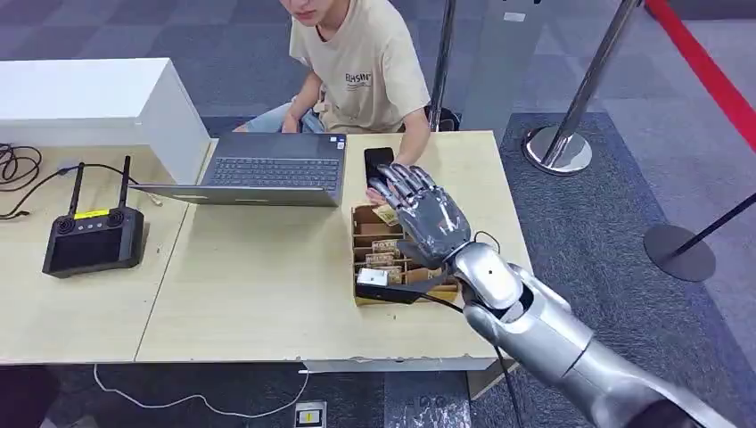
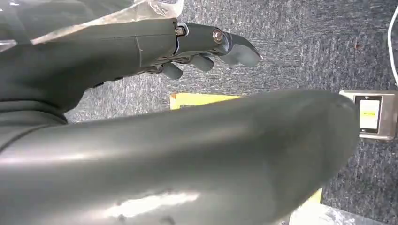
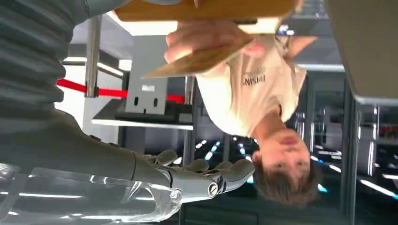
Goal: Pass the card to the sensor for recognition and then transmit it.
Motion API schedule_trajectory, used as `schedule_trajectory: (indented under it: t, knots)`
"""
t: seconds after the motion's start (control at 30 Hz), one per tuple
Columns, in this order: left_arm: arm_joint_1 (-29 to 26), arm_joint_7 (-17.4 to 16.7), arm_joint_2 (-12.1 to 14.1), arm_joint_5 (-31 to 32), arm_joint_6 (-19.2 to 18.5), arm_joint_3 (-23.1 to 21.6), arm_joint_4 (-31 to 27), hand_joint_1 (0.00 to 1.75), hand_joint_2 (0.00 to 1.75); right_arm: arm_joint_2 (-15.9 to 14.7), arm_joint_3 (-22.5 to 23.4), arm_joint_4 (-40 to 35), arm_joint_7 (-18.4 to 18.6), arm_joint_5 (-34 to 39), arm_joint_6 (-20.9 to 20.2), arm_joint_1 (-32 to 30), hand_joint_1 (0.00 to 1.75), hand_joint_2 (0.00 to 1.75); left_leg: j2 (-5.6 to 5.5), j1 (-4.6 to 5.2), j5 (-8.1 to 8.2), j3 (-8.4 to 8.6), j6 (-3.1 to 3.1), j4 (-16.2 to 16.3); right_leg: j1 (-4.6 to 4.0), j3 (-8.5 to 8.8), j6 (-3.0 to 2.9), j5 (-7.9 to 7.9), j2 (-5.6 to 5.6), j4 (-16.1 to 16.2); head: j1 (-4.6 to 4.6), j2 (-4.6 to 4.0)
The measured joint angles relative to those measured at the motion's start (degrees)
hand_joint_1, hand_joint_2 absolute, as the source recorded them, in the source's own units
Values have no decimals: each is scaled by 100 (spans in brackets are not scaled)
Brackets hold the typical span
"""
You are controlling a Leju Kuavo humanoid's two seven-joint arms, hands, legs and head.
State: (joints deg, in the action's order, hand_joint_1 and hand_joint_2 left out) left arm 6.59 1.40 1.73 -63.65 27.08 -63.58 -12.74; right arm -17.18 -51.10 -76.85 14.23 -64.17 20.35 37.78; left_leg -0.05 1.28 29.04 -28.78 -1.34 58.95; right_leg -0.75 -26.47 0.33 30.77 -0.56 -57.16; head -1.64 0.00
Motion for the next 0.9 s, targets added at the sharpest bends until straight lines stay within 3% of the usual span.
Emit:
schedule_trajectory:
  t: [0.13,0.17,0.2,0.23,0.9]
  knots:
    - [6,0,0,4,7,-20,0,0,0,0,-20,223,2,50,85,26,0,175,1,0,0,1,0,0,0,0,0,0,0,0,0,0]
    - [6,-2,0,4,11,-26,0,0,0,0,-22,256,13,67,109,24,65,175,0,0,0,0,0,0,0,0,0,0,0,0,-2,0]
    - [6,-2,0,4,11,-31,0,0,0,0,-26,284,20,83,133,26,164,175,0,0,0,0,0,0,0,-1,0,0,0,0,0,0]
    - [6,-2,0,4,13,-35,0,0,0,2,-26,306,24,94,149,27,175,175,0,0,0,0,0,0,0,-1,0,0,0,0,0,0]
    - [5,4,0,39,7,-46,0,0,0,2,-37,531,-61,306,177,36,175,175,2,0,0,0,0,1,0,-2,0,0,1,0,-2,0]
